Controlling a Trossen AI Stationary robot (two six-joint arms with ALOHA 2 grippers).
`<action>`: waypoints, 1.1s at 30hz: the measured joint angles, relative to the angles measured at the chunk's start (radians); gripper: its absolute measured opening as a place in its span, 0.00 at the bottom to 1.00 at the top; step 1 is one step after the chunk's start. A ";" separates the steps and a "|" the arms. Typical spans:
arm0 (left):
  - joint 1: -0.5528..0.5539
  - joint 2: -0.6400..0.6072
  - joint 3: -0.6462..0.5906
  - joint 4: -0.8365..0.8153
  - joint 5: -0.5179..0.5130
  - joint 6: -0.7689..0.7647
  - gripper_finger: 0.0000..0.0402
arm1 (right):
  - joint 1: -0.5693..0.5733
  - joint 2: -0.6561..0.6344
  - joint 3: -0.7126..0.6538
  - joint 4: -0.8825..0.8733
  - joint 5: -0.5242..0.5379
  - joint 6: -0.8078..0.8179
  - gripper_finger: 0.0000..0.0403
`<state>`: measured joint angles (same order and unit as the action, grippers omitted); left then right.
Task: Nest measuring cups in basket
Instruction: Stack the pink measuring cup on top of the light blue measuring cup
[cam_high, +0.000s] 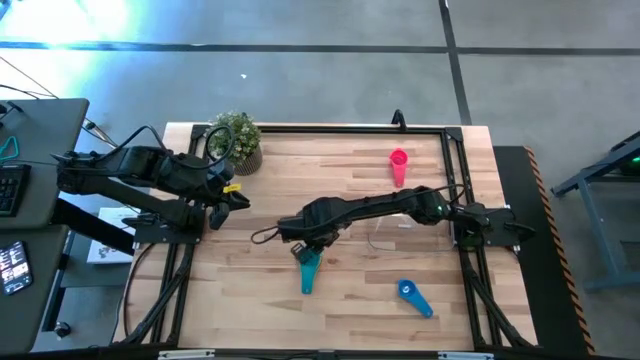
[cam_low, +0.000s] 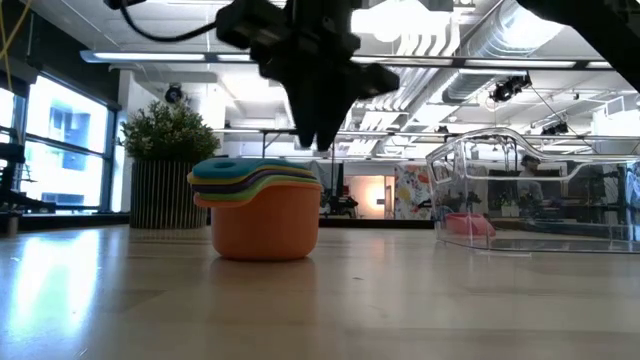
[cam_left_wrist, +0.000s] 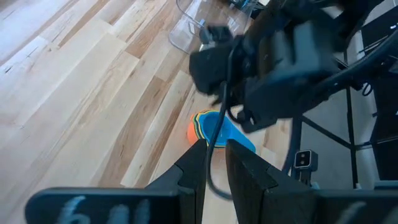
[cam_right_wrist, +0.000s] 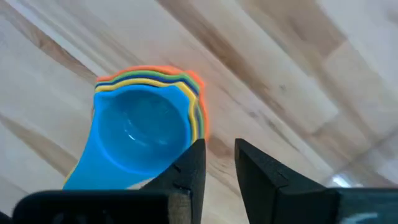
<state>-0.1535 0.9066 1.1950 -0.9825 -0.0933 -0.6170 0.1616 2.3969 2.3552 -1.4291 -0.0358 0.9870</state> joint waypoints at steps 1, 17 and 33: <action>0.000 0.000 0.000 -0.002 0.000 0.000 0.13 | 0.000 -0.009 0.000 -0.012 0.012 -0.002 0.19; 0.001 0.010 0.000 0.000 -0.104 0.027 0.13 | -0.053 -0.174 0.002 -0.126 0.208 -0.119 0.19; 0.020 0.034 -0.001 0.000 -0.238 0.134 0.14 | -0.309 -0.364 0.000 -0.142 0.312 -0.419 0.19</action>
<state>-0.1338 0.9405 1.1942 -0.9826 -0.3315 -0.4827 -0.1472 2.0330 2.3550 -1.5712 0.2761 0.5682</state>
